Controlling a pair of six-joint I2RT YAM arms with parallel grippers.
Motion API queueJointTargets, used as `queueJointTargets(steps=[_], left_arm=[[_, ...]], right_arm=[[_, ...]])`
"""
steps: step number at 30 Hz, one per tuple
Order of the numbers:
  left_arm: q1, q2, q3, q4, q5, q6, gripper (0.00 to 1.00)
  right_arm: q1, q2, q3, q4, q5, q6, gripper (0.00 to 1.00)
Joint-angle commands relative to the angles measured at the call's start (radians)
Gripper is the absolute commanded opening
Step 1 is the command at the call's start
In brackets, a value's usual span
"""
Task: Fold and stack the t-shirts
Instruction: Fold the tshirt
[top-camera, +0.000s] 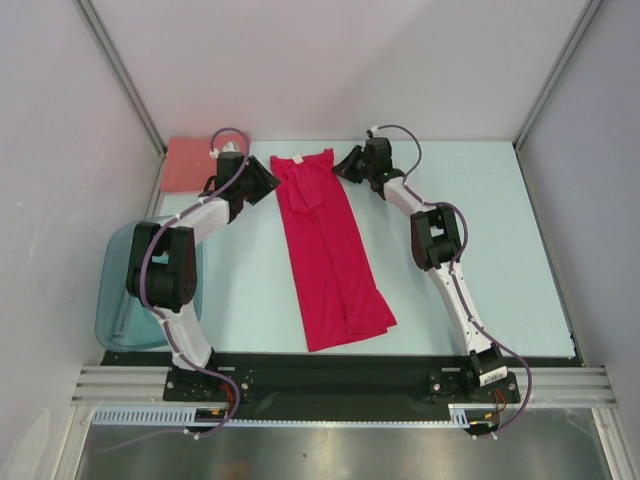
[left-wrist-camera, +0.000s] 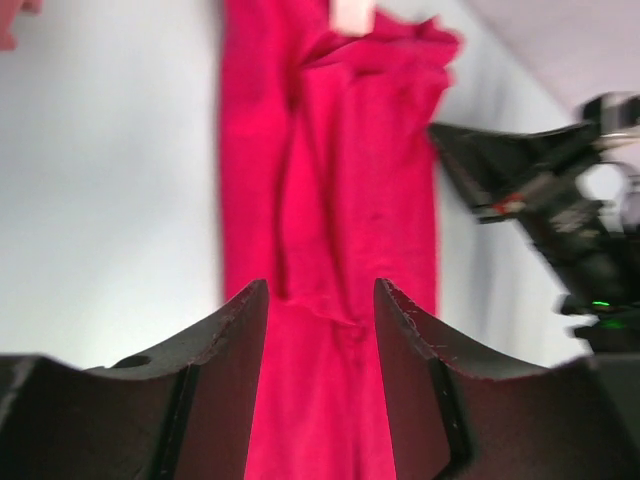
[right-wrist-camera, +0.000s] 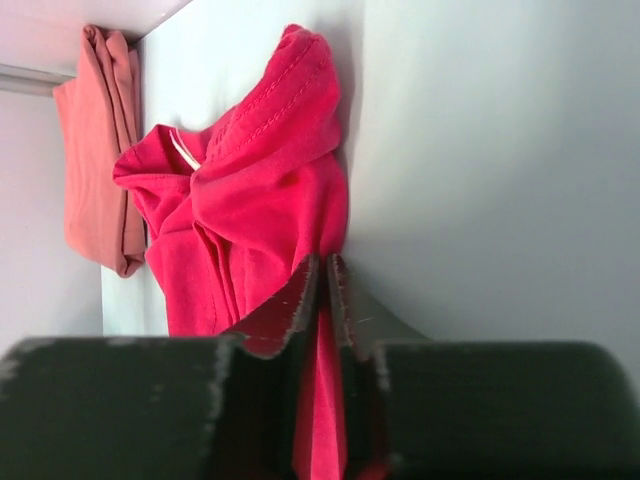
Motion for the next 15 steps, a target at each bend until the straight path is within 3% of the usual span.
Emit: queueJointTargets(steps=[1,4,15], left_arm=[[0.005,-0.091,-0.007,0.092,0.055,-0.037,0.52],[0.005,-0.098,-0.010,0.074,0.052,-0.034,0.52],[-0.014,-0.092,-0.032,0.074,0.060,-0.037,0.52]], right_arm=[[-0.014,0.043,0.021,-0.045,0.025,0.013,0.09],[-0.030,0.020,0.012,-0.054,0.055,-0.004,0.00],[-0.110,-0.083,-0.172,-0.008,0.166,-0.001,0.00]])
